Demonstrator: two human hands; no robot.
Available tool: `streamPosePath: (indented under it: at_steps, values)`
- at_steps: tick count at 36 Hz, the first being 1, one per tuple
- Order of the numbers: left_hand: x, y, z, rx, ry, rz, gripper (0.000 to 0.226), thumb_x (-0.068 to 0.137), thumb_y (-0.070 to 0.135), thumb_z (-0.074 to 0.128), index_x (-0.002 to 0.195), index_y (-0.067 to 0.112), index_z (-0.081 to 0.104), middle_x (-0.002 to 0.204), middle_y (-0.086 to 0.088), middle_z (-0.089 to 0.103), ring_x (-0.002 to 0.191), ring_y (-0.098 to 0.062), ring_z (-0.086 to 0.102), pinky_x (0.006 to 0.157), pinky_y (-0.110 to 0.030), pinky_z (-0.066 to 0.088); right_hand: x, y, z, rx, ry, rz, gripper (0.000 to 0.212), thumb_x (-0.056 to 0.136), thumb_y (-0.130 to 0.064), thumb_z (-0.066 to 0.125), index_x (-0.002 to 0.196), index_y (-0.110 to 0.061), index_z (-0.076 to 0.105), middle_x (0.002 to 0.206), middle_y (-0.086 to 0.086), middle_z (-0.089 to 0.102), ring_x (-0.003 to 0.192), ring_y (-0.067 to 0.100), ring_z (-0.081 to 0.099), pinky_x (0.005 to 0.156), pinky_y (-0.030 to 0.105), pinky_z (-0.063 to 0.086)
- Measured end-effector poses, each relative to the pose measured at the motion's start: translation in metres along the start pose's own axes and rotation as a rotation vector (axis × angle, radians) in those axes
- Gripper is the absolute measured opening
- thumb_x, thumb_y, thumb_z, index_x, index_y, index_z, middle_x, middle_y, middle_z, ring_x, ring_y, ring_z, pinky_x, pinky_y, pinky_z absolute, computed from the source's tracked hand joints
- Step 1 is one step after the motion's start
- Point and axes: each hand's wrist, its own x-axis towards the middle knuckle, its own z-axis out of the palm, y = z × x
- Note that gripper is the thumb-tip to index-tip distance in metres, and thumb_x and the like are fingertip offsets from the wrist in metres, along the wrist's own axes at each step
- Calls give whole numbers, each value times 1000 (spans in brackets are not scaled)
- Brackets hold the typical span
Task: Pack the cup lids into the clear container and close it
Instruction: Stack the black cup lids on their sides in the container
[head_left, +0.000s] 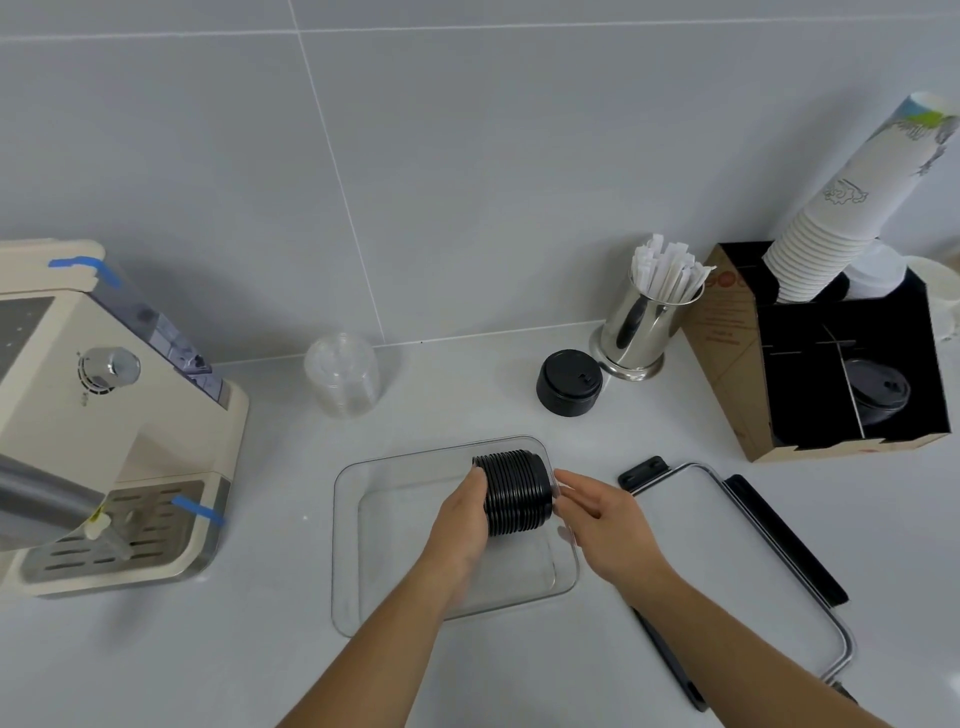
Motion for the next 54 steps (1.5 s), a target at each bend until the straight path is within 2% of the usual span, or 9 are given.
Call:
streamPosePath:
  at_steps: [12, 15, 18, 22, 27, 38, 48, 51, 54]
  values:
    - [3, -3, -5, -71, 30, -8, 22, 100, 38, 47, 113, 30, 63, 118, 2, 69, 112, -15, 62, 105, -38, 46, -2, 0, 0, 7, -13, -6, 37, 94, -16, 59, 114, -45, 69, 108, -14, 76, 91, 4, 71, 86, 33, 58]
    - [4, -2, -9, -117, 30, -52, 22, 100, 35, 49, 111, 24, 64, 115, -1, 71, 107, -15, 65, 88, -30, 51, -3, -2, 0, 3, -16, -9, 44, 94, -16, 59, 98, -59, 69, 102, -20, 76, 89, 7, 72, 82, 30, 58]
    - [2, 0, -11, -139, 32, -79, 29, 101, 33, 48, 119, 19, 66, 114, -2, 73, 105, -15, 66, 78, -25, 52, -2, 0, 0, -1, -24, -15, 40, 95, -16, 58, 108, -52, 68, 101, -19, 76, 89, 10, 72, 83, 31, 58]
    - [0, 1, -12, -122, 23, -108, 34, 100, 35, 47, 120, 19, 68, 113, -3, 74, 107, -17, 67, 94, -33, 52, 1, 4, -1, 0, -14, -25, 36, 94, -15, 59, 123, -35, 67, 106, -14, 76, 89, 7, 72, 87, 36, 58]
    - [-1, 2, -12, -120, 36, -119, 34, 100, 37, 46, 117, 19, 69, 108, -1, 75, 106, -17, 68, 100, -37, 50, 2, 4, 0, -46, -38, -70, 52, 95, -14, 56, 93, -65, 67, 97, -22, 76, 82, 23, 69, 85, 40, 60]
    - [-10, 5, -21, -89, 47, -98, 33, 101, 33, 43, 109, 23, 74, 109, 3, 75, 110, -16, 66, 102, -39, 48, -1, 4, -1, -78, -69, -125, 48, 93, -18, 52, 107, -62, 65, 93, -12, 77, 83, 49, 58, 84, 56, 52]
    - [-20, 2, -32, -163, 128, -74, 27, 101, 32, 50, 111, 14, 67, 108, -11, 73, 95, -26, 70, 78, -33, 56, -2, -3, -3, 77, -101, 34, 40, 91, -18, 55, 105, -52, 71, 94, -18, 76, 78, 5, 65, 76, 26, 57]
    - [-23, 4, -37, -201, 129, -45, 27, 100, 31, 51, 107, 12, 70, 100, -11, 74, 82, -22, 70, 71, -32, 56, 3, -9, -10, 207, -63, 99, 23, 91, -14, 63, 104, -28, 77, 91, -8, 78, 84, 7, 71, 71, 21, 55]
    - [-26, 10, -42, -249, 124, -17, 26, 100, 30, 53, 105, 11, 71, 92, -10, 75, 82, -24, 70, 70, -33, 56, 6, -20, -18, 284, -25, 114, 15, 89, -16, 68, 99, -27, 73, 101, 0, 75, 94, 13, 71, 77, 23, 57]
